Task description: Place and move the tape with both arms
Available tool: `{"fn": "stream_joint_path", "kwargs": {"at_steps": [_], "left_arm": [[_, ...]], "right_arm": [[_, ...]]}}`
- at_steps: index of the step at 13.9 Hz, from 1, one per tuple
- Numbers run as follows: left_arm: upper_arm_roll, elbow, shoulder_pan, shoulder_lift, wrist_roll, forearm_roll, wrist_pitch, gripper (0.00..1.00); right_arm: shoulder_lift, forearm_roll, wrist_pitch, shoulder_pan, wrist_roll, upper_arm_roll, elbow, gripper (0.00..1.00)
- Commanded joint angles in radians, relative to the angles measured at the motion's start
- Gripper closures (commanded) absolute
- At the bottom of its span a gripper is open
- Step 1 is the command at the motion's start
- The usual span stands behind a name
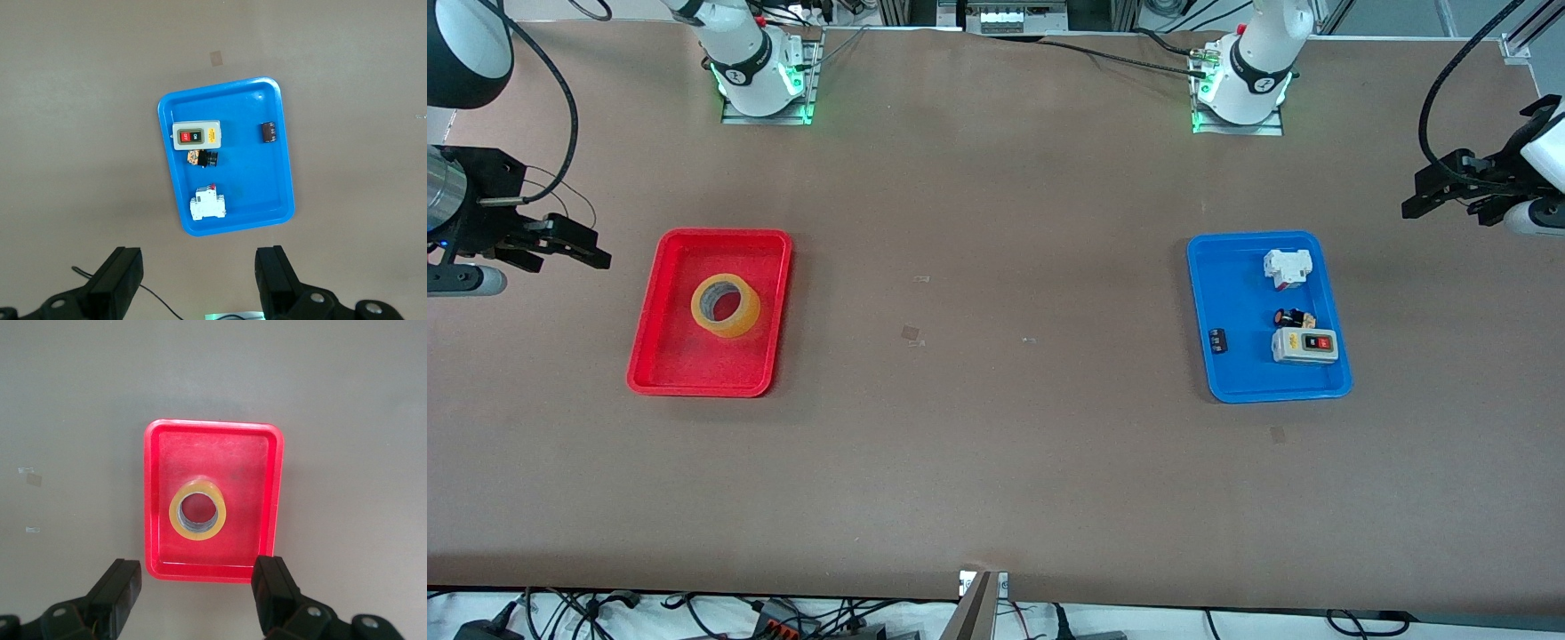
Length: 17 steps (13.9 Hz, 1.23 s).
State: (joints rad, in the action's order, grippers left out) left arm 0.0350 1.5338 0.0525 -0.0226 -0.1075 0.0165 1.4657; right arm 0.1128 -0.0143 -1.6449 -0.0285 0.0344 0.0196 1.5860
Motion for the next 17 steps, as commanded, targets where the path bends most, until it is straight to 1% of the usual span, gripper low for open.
{"fn": "stream_joint_path", "kwargs": {"at_steps": [1, 4, 5, 7, 9, 13, 15, 17], "left_arm": [[0.013, -0.012, 0.013, 0.0, 0.002, -0.003, -0.018, 0.0], [0.013, -0.012, 0.013, 0.0, 0.002, -0.003, -0.018, 0.0], [0.013, -0.012, 0.013, 0.0, 0.002, -0.003, -0.018, 0.0], [0.013, -0.012, 0.013, 0.001, 0.002, -0.003, -0.018, 0.0], [0.013, -0.012, 0.013, 0.001, 0.002, -0.003, -0.019, 0.0], [0.013, -0.012, 0.013, 0.003, 0.002, -0.003, -0.019, 0.0], [0.013, -0.012, 0.013, 0.003, 0.002, -0.003, -0.021, 0.0], [0.013, -0.014, 0.013, 0.003, 0.002, -0.003, -0.024, 0.0]], "right_arm": [[-0.024, -0.01, 0.002, -0.016, 0.005, 0.013, 0.023, 0.01], [-0.022, -0.051, 0.004, -0.005, -0.001, 0.017, 0.025, 0.01], [-0.025, -0.053, 0.005, -0.004, -0.01, 0.017, 0.025, 0.01], [-0.027, -0.032, 0.028, -0.013, -0.013, 0.01, 0.025, 0.01], [-0.027, 0.026, 0.022, -0.014, -0.008, 0.007, 0.025, 0.01], [-0.044, 0.008, 0.023, -0.013, 0.001, 0.007, 0.026, 0.01], [-0.05, -0.035, 0.025, -0.007, -0.001, 0.01, 0.032, 0.01], [-0.05, -0.033, 0.027, -0.008, -0.007, 0.011, 0.034, 0.01]]}}
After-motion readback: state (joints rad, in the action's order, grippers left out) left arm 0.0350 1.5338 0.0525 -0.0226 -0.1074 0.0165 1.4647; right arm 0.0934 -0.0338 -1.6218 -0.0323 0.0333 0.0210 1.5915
